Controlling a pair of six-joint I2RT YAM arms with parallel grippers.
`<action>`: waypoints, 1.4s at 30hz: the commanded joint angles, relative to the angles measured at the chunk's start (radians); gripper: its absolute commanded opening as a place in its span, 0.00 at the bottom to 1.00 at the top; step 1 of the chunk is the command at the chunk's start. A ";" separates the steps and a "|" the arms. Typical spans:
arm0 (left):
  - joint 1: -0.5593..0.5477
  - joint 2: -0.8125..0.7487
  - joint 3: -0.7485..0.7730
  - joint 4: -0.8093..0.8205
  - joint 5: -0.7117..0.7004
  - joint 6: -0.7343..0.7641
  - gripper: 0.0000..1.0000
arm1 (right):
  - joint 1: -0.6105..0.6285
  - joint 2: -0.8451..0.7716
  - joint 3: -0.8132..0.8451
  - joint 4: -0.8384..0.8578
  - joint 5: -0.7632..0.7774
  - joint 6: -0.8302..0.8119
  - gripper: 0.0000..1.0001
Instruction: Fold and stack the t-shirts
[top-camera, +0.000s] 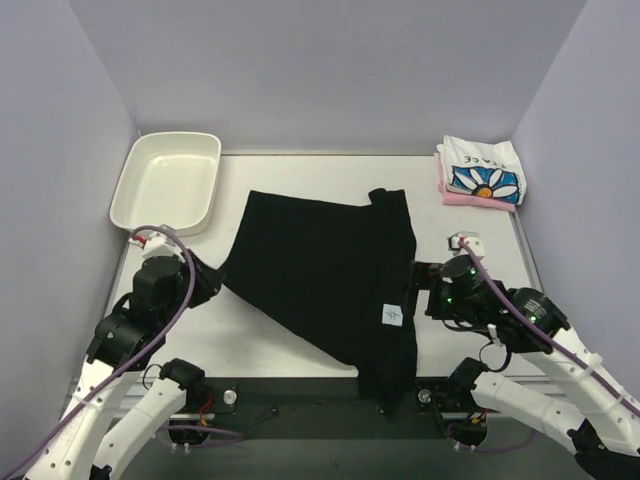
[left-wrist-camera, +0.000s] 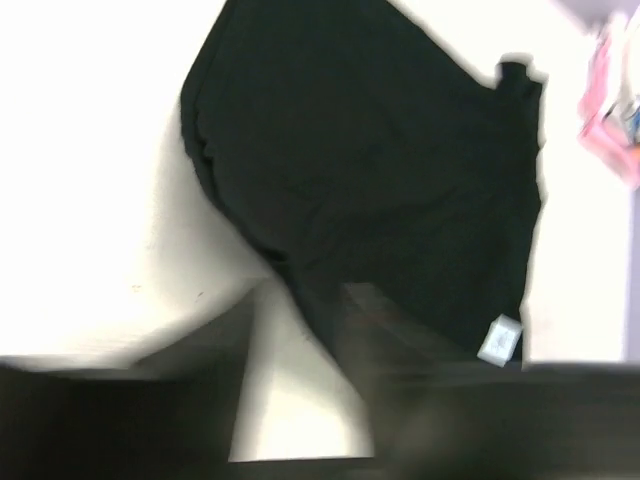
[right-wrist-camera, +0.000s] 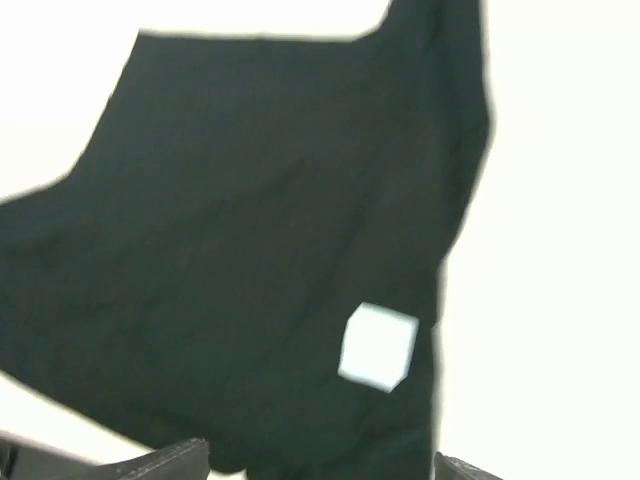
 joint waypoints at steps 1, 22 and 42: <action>-0.003 0.043 0.125 -0.047 -0.128 0.023 0.93 | 0.004 0.008 0.123 -0.078 0.293 -0.011 1.00; 0.011 0.867 0.375 0.409 -0.020 0.127 0.96 | -0.396 0.658 0.123 0.534 -0.099 -0.142 0.95; 0.097 1.392 0.694 0.372 0.115 0.110 0.81 | -0.525 1.077 0.372 0.548 -0.328 -0.142 0.92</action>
